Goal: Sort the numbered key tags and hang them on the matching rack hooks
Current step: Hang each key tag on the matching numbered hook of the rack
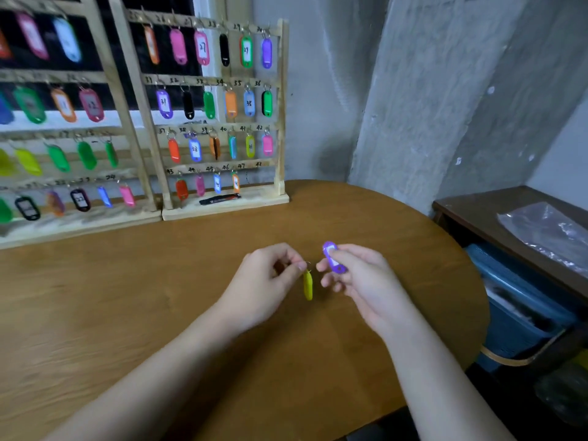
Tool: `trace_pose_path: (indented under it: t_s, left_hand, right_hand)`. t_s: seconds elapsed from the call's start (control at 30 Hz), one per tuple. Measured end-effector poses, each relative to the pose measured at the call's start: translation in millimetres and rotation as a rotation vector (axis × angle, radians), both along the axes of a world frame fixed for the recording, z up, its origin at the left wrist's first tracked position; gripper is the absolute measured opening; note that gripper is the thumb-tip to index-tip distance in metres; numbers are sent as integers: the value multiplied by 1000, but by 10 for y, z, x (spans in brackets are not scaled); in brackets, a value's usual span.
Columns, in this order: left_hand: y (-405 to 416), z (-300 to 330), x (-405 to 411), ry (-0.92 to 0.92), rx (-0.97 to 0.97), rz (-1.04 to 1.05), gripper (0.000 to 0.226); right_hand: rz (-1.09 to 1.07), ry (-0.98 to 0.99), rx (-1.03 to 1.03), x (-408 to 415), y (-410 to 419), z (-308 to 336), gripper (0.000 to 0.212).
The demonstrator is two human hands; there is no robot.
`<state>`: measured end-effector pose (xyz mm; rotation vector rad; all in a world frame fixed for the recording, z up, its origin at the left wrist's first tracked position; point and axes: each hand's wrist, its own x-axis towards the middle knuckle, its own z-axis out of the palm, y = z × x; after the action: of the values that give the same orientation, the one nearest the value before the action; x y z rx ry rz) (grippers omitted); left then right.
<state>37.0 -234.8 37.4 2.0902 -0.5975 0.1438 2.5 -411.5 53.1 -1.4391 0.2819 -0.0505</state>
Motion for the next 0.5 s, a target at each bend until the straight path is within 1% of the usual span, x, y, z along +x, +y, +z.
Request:
trace_pose_path:
  t_s: [0.07, 0.13, 0.2, 0.33, 0.5]
  left_hand:
    - [102, 73, 113, -31, 32, 65, 19]
    - [191, 143, 213, -52, 85, 123, 21]
    - [274, 200, 307, -56, 132, 176, 24]
    - [440, 242, 558, -34, 145, 250, 23]
    - [619, 289, 981, -6, 76, 338, 19]
  right_hand:
    - [83, 45, 149, 212, 111, 64, 10]
    - [149, 66, 221, 401, 201, 112, 11]
    - [174, 57, 240, 582, 263, 143, 12]
    - [189, 16, 224, 963, 383, 193, 11]
    - [218, 16, 334, 1407, 545, 173, 10]
